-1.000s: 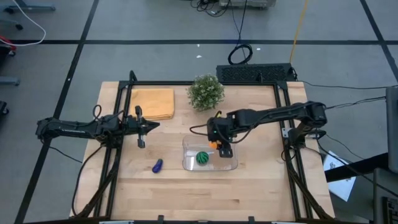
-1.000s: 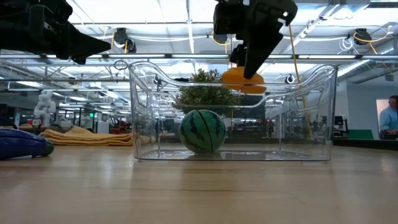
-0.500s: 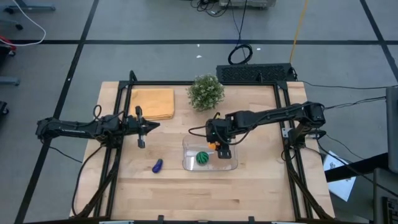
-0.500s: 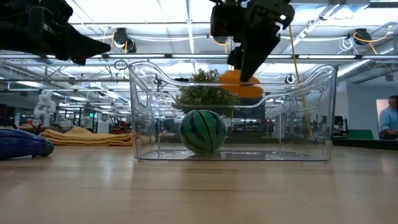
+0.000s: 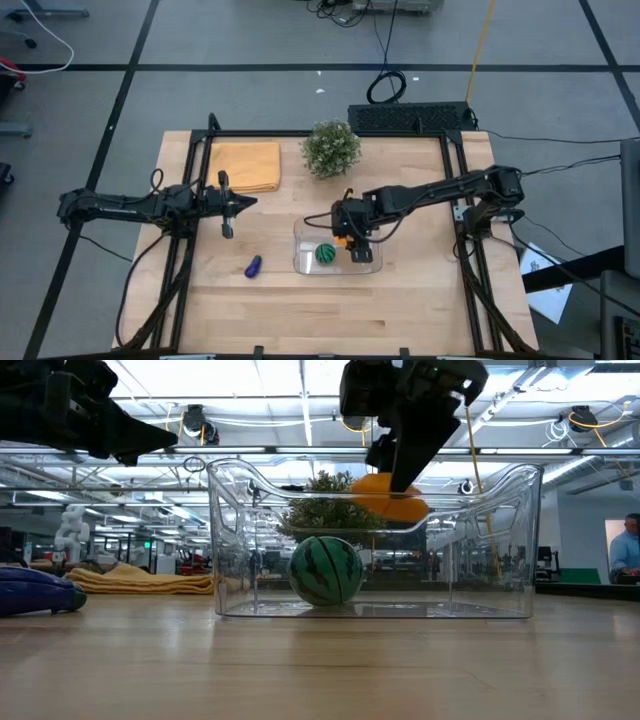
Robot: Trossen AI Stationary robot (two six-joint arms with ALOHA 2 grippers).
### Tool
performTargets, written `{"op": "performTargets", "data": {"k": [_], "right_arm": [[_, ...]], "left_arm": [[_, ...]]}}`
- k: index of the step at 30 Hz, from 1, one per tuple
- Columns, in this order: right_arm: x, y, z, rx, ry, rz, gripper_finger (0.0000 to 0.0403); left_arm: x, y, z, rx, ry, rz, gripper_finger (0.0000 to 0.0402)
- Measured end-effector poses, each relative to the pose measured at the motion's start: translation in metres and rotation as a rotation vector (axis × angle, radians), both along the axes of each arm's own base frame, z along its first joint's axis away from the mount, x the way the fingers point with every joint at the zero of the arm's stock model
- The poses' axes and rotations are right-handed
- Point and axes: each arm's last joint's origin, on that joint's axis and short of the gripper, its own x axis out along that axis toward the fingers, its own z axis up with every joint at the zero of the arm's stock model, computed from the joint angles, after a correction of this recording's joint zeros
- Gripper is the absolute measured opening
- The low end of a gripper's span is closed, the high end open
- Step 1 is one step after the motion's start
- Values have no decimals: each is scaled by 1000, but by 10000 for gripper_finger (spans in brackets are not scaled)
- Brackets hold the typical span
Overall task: Pick and placing Produce into tupperware
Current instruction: Put the pumpkin into the transparent bin
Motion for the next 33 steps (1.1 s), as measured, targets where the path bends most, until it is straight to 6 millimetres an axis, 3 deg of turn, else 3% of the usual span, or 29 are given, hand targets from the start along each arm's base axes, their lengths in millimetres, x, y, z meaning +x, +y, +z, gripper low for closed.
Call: {"op": "performTargets", "data": {"k": [7,33], "right_arm": [[0,6,0,-41,-10,-12,199],[-6,5,-34,-51,5,-43,199]], "left_arm": [[0,0,0,0,0,0,19],[0,0,-2,-4,19,0,19]]}}
